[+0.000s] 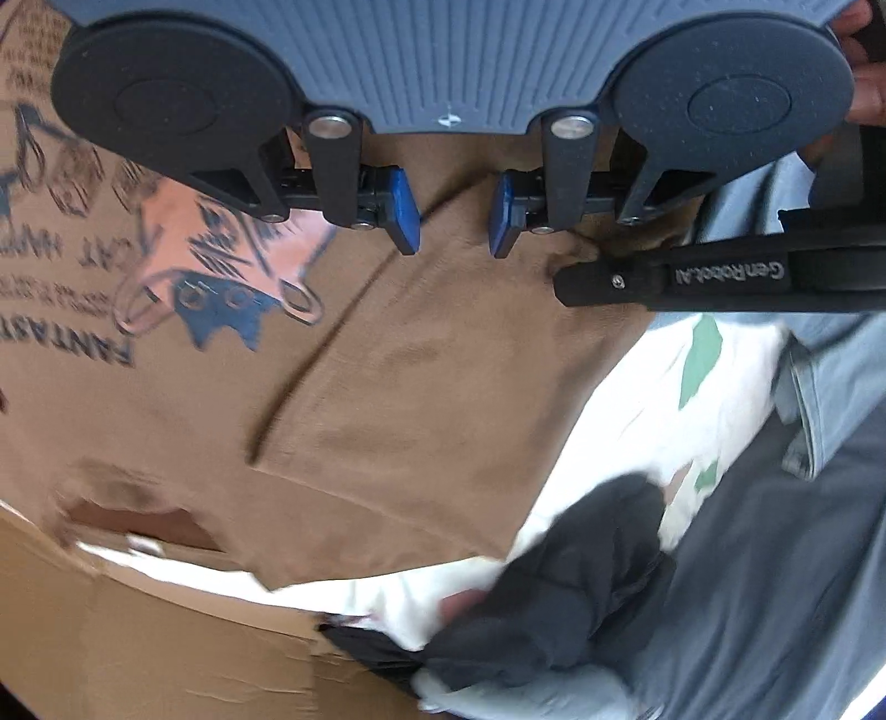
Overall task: Fold clothes
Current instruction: 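Open both grippers and raise them above the folded brown shirt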
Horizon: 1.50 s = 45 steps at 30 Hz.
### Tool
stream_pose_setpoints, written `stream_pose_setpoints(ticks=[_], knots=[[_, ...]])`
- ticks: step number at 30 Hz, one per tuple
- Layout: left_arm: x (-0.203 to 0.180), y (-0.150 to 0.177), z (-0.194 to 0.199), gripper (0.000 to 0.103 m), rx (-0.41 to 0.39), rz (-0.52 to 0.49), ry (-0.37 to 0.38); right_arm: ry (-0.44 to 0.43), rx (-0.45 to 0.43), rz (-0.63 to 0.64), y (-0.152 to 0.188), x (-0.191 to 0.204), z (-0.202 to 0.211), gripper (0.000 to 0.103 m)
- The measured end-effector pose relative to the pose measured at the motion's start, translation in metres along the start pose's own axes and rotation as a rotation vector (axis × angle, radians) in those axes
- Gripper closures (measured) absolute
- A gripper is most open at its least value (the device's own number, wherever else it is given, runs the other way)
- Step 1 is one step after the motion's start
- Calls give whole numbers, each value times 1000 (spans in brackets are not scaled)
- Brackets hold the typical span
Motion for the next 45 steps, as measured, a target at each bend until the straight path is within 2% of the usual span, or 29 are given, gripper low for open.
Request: stream_pose_setpoints(ticks=[2, 3, 4, 5, 10, 13, 15, 16, 20, 24, 27, 30, 34, 45], knots=[[-2, -1, 10, 72, -13, -4, 5, 8, -16, -15, 3, -1, 16, 68], [-2, -1, 15, 66, -19, -6, 7, 12, -22, -21, 5, -2, 24, 68], [-3, 0, 20, 55, -22, -8, 8, 15, -24, -25, 7, -2, 33, 68], [-3, 1, 26, 50, -24, -12, 9, 19, -26, -29, 9, -2, 42, 68], [1, 9, 60, 47, 3, -61, -6, 13, -19, -62, 17, -5, 97, 62], [6, 8, 94, 37, -12, -111, -27, 16, 4, -37, 19, -2, 139, 59], [11, 6, 117, 31, -29, -129, -40, 15, -3, -11, 18, 0, 170, 49], [14, 4, 126, 30, -31, -128, -45, 16, -5, -9, 19, -1, 183, 47], [26, 4, 160, 30, -16, -119, -69, 52, -14, 9, 23, -8, 233, 45], [33, 5, 193, 29, -3, -148, -103, 81, -49, -38, 25, -13, 274, 41], [41, 7, 215, 29, -12, -158, -127, 86, -61, -28, 29, -7, 294, 40], [49, 16, 231, 27, -27, -171, -179, 81, -72, -74, 36, -3, 309, 40], [51, 35, 250, 27, 12, -200, -218, 93, -116, -137, 48, 3, 337, 40], [57, 66, 292, 27, 13, -279, -232, 187, -146, -129, 94, 21, 417, 36]])
Point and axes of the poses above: each gripper's, at about its wrist camera, not at the fingertips, and z roughly against the way its jaws point, x to its left, y to its underside, the point moved 4 cm from there along -z, roughly the way its jaws point, and after that the axes turned 15 degrees about -y, right-handed, at the moved point
